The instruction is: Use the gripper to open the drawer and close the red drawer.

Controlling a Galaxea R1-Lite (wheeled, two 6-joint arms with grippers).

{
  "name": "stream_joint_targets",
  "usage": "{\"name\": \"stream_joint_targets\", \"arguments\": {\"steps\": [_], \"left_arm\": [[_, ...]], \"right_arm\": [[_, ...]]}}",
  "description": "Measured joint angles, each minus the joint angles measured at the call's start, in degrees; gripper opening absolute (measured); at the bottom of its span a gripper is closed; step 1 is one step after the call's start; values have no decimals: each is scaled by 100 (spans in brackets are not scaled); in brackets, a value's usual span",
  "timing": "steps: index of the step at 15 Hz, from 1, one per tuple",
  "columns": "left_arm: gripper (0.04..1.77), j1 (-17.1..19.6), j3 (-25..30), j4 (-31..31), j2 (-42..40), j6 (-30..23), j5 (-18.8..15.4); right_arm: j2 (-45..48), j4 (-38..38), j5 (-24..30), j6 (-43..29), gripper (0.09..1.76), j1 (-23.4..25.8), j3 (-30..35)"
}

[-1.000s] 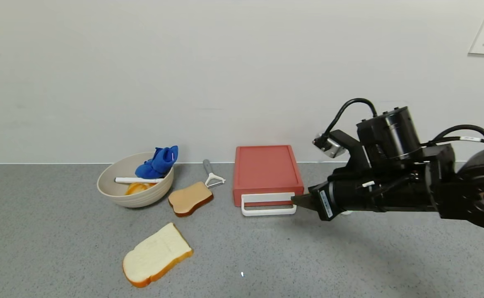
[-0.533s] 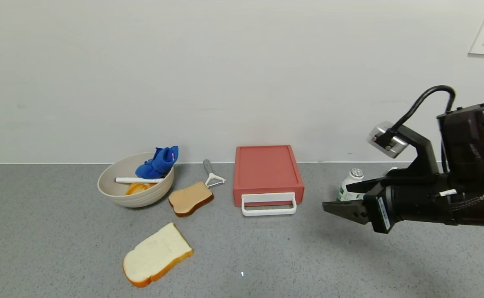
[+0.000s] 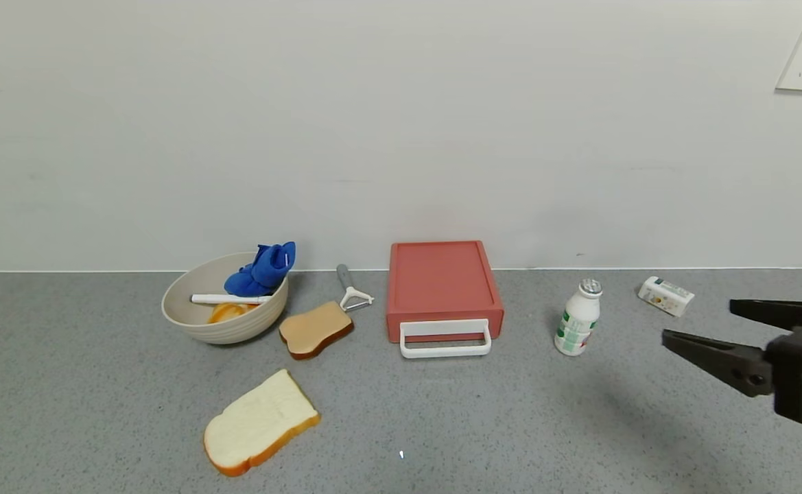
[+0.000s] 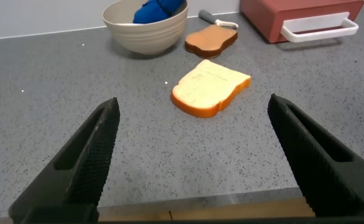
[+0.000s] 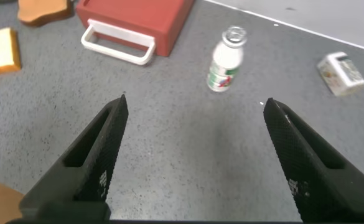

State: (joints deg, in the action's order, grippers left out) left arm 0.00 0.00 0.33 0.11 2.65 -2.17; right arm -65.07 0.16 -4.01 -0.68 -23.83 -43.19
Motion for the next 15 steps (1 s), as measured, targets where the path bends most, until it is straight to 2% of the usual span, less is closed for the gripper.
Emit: {"name": "stream_joint_targets", "arguments": {"steps": [3,8,11,15], "left_arm": [[172,0,0,0,0,-9,0],[172,0,0,0,0,-20,0],[172,0,0,0,0,-20,-2],[172,0,0,2,0,-33,-2]], "right_arm": [[992,22,-100,-129,164,564,367],[2625,85,-111,-162,167,1959,887],[3597,267,-62,-163,168,2194,1059],[4843,1009,244,-162,169,2205,1158]]}}
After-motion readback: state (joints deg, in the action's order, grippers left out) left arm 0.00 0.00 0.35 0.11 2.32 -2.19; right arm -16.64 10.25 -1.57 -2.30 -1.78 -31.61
